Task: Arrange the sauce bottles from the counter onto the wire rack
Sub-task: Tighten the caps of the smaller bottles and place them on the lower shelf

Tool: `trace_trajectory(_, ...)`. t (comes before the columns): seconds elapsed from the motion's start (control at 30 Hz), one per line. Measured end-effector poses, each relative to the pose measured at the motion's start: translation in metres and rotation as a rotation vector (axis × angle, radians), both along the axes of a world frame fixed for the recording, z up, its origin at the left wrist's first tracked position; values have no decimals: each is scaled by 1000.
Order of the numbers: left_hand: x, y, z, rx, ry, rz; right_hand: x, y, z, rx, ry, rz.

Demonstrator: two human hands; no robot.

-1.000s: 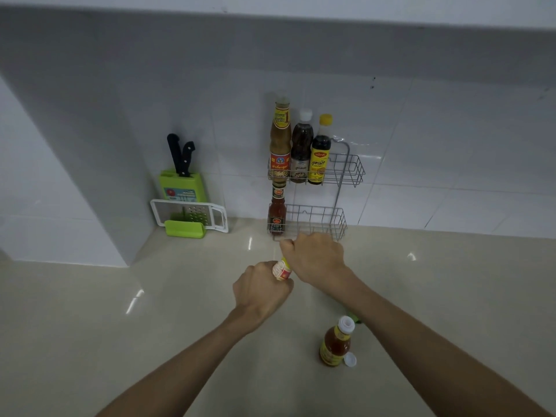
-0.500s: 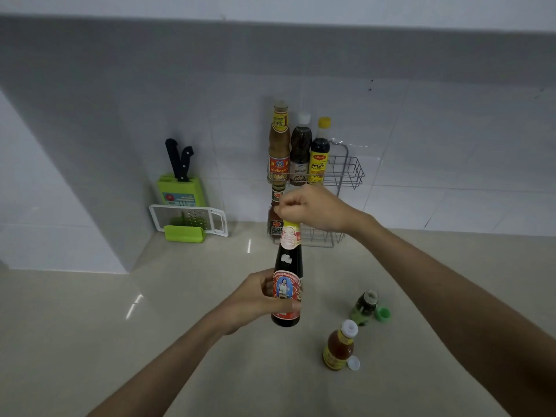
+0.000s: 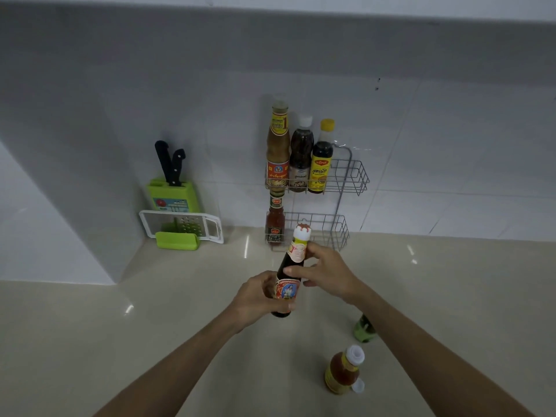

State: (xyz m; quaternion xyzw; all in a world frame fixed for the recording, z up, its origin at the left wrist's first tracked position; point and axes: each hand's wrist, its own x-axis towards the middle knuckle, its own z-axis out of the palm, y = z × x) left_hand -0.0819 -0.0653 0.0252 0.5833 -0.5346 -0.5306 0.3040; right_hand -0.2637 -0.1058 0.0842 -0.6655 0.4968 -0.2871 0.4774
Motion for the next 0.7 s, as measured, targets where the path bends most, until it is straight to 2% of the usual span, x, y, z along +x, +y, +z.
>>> trace_trajectory(0.1,16,-32,-7,58,4,-95,-6,-24,0,-33,-65,-97)
trace_trajectory(0.27,32,-99,-3,53,-127,33,-3,-83,-11,-185,-81,-312)
trace_trajectory(0.4,27,-152,4,63,-164,40,10,-114,-29,-224,-124,-423)
trace_trajectory(0.7,21,-202,-8,112,-139,25,22,-162,-75,-190,25,-395)
